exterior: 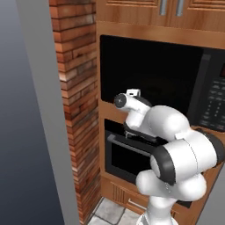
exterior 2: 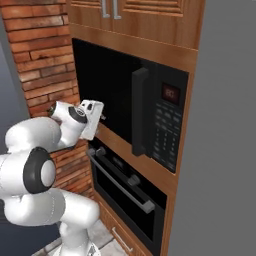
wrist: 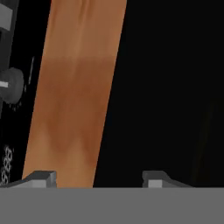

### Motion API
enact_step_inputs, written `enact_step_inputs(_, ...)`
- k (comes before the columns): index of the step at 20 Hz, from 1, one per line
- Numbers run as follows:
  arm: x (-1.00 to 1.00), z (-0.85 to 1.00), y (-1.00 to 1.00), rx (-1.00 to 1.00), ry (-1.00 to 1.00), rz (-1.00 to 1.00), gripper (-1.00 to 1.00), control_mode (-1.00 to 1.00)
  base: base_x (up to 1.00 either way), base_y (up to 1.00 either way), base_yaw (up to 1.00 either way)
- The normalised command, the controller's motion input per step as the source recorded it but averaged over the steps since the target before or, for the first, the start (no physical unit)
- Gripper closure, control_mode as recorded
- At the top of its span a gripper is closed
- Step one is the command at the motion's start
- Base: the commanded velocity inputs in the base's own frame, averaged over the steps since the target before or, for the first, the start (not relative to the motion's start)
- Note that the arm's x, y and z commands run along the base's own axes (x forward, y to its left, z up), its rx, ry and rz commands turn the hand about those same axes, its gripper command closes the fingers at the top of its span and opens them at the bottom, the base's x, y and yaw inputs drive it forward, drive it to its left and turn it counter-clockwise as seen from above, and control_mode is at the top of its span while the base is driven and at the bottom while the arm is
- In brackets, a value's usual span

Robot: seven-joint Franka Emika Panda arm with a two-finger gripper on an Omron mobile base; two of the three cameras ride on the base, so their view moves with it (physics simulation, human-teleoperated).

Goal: Transport the chicken drumstick from the fridge to the microwave and turn on the microwave.

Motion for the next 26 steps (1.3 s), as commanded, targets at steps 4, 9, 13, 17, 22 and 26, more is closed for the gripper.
enact_step_inputs(4,1.0,-0.05,-0.77,0.09,0.43,0.23,-1.0,-1.0,0.0,0.0,0.0)
enact_step_inputs(9,0.85,-0.31,-0.48,0.0,0.18,0.25,-1.0,-1.0,0.0,0.0,0.0)
enact_step_inputs(13,-0.29,-0.07,0.43,-0.08,0.04,0.21,-1.0,-1.0,0.0,0.0,0.0)
enact_step_inputs(17,-0.59,0.14,1.0,-0.1,0.06,0.01,-1.0,-1.0,0.0,0.0,0.0)
enact_step_inputs(22,-0.82,0.47,0.71,-0.08,0.04,0.0,-1.0,-1.0,0.0,0.0,0.0)
enact_step_inputs(26,-0.9,0.39,0.09,0.0,0.17,-0.22,-1.0,-1.0,0.0,0.0,0.0)
